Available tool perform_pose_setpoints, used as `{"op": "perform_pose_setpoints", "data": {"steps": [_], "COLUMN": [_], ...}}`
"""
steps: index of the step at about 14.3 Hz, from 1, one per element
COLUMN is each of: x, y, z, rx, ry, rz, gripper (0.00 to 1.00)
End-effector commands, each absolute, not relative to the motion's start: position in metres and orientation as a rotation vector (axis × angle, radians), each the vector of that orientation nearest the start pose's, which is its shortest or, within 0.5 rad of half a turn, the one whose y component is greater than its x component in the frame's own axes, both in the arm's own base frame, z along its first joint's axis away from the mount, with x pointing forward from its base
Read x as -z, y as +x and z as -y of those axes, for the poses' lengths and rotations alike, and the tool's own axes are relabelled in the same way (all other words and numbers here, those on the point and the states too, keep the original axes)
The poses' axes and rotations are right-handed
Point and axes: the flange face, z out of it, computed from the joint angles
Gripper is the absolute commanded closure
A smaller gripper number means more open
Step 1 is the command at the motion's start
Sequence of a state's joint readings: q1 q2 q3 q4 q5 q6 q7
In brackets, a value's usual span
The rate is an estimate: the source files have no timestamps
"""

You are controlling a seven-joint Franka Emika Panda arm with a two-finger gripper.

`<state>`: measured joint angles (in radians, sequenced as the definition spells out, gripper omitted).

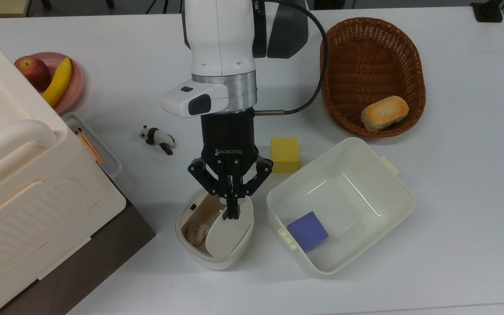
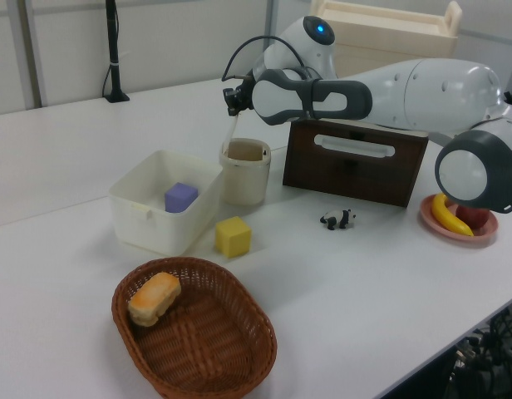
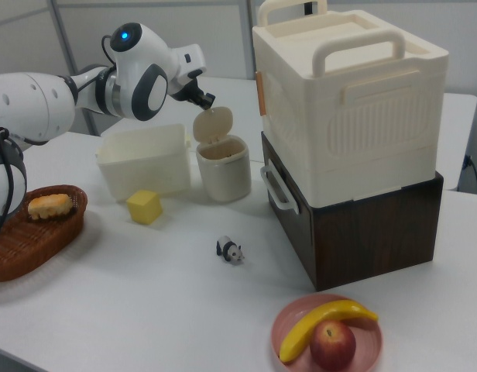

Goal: Close the trash can

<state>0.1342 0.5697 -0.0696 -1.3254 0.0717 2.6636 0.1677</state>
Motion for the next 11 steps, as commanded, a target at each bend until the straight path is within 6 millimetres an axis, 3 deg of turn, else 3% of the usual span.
{"op": "perform_pose_setpoints", "data": {"steps": [1, 4, 5, 11], "x": [-0.5, -0.494, -0.479, -0.44], "y": [0.766, 0.766, 0.764, 0.757], "z": [-0.041, -0.017, -0.013, -0.016], "rx": [1.163, 1.177, 1.157, 1.057], "ry": [-2.826, -2.885, -2.948, -3.04], "rz": [-0.217, -0.192, -0.121, 0.039], "gripper": [0.95, 0.95, 0.95, 0.95]}}
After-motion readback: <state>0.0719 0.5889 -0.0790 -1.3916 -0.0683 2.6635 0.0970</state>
